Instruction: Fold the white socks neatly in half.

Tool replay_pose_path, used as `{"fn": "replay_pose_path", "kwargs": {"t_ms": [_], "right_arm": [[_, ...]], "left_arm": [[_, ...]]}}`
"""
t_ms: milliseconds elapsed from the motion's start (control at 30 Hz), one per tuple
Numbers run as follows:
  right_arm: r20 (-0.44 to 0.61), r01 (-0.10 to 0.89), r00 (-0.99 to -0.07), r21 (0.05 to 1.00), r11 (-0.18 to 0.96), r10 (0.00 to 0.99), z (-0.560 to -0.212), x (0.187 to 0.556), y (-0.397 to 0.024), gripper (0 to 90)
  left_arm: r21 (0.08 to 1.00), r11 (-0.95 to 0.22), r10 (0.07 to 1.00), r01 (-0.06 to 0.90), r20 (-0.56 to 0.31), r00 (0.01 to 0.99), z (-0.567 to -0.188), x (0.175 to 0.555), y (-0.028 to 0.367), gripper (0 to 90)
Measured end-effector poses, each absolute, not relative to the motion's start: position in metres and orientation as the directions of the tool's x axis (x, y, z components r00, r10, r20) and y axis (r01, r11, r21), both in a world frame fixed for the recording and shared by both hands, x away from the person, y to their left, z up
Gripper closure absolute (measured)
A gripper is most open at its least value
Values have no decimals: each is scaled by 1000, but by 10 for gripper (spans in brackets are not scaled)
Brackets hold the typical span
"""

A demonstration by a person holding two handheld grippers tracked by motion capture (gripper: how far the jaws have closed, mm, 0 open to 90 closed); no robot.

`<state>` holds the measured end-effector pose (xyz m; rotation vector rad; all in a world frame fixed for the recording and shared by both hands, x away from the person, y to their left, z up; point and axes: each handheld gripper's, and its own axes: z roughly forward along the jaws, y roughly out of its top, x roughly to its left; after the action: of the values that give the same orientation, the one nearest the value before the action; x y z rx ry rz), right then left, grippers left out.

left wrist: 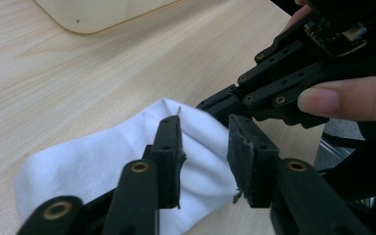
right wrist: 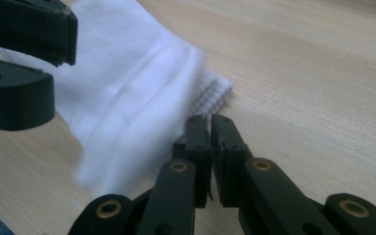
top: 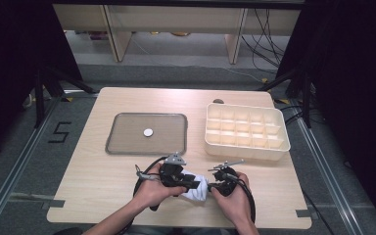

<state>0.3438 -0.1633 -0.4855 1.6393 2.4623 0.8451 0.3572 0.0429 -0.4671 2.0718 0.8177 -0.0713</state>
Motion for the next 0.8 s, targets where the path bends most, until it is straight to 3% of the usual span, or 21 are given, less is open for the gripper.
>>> {"fn": "replay_pose_path", "kwargs": {"t_ms": [233,567,800], "right_arm": [[207,806,-455,510,301,866,-481,345,-170,870],[217,794,-439,548,263,872,-466,338,-169,883],[229,798,-458,531,284,859,-477,340,-163,882]], "left_arm": [[698,-420,519,579,-339,785,-480,359,38,749],[674,-457,516,581,-331,790,-495,359,32,760],[672,-463,519,578,-323,791,-499,358,32,757]]}}
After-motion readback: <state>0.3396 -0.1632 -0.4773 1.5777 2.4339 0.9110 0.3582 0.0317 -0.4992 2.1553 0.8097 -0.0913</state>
